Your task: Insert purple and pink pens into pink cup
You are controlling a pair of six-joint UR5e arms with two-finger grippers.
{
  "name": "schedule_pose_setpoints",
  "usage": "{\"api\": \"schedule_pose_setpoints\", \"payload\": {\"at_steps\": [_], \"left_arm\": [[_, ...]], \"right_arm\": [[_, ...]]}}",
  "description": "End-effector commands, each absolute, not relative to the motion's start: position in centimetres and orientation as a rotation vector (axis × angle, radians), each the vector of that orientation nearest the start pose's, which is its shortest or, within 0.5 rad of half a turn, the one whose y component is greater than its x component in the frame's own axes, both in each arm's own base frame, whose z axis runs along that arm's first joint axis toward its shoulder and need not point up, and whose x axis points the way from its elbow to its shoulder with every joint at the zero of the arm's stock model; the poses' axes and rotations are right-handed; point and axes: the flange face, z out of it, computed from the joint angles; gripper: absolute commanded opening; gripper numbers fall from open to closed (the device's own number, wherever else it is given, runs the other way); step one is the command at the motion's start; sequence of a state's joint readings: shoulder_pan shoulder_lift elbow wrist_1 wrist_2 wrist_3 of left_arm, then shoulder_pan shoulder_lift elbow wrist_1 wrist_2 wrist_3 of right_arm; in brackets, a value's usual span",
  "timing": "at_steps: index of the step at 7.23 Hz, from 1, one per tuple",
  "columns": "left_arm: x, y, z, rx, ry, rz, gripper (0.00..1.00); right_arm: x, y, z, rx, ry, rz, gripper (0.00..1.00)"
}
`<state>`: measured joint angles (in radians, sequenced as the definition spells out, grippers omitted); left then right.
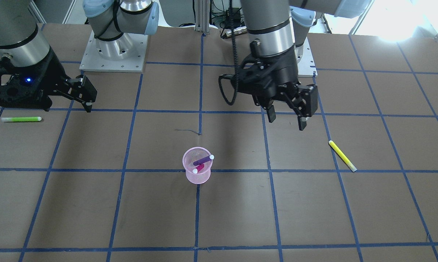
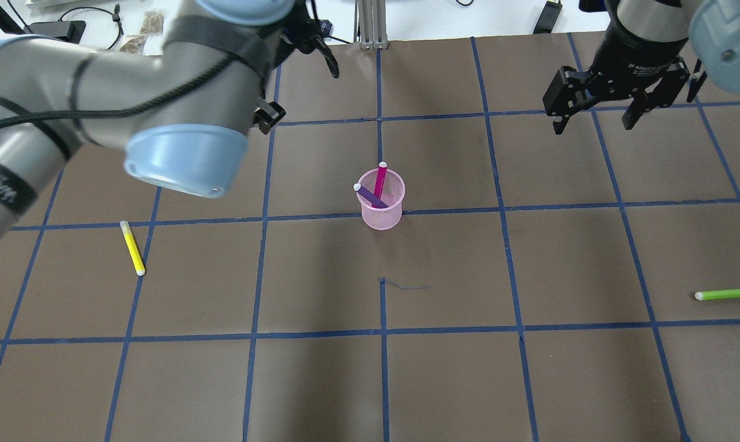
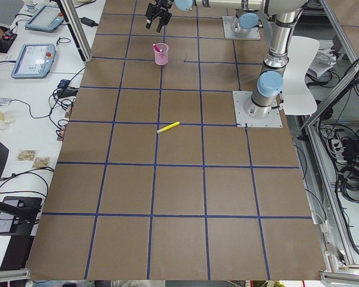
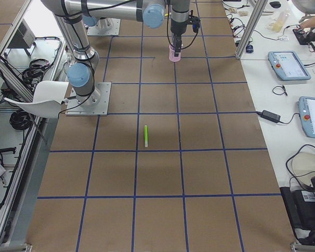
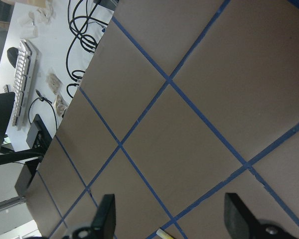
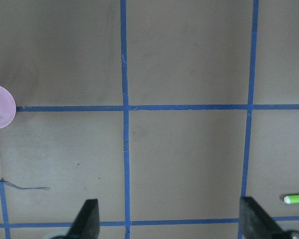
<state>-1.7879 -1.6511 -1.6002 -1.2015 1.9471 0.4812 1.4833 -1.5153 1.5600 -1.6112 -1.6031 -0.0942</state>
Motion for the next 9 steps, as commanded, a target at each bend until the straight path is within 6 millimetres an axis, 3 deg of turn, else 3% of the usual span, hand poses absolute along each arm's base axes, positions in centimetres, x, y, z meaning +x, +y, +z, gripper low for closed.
{"api": "schedule_pose_setpoints", "payload": {"at_steps": [1,2,3,4,5,7,9], "left_arm": [[-12.9,-49.4,48.6,0.490,2.969,-0.088,0.77],[-10.9,-48.9,48.3,0.298,3.068,-0.043,0.77],[-10.6,-47.8,47.3,0.195,3.089,-0.016,0.72],[-10.9,-47.1,46.7,0.059,3.127,-0.037,0.72],[-11.3,-47.0,46.8,0.006,3.163,-0.062,0.76],[-11.4,-47.3,46.8,-0.057,3.168,-0.069,1.00],[-11.4,-47.3,46.7,-0.048,3.168,-0.067,1.00]], "right_arm": [[8.6,-52.1,46.4,-0.010,3.172,0.029,1.00],[8.7,-52.0,46.6,-0.008,3.165,0.020,1.00],[8.8,-52.2,46.5,0.031,3.162,0.022,1.00],[8.9,-52.1,46.6,0.048,3.160,0.019,1.00],[8.9,-52.1,46.7,0.048,3.160,0.017,1.00],[8.9,-52.1,46.7,0.048,3.161,0.014,1.00],[8.9,-52.3,46.8,0.048,3.160,0.002,1.00]]}}
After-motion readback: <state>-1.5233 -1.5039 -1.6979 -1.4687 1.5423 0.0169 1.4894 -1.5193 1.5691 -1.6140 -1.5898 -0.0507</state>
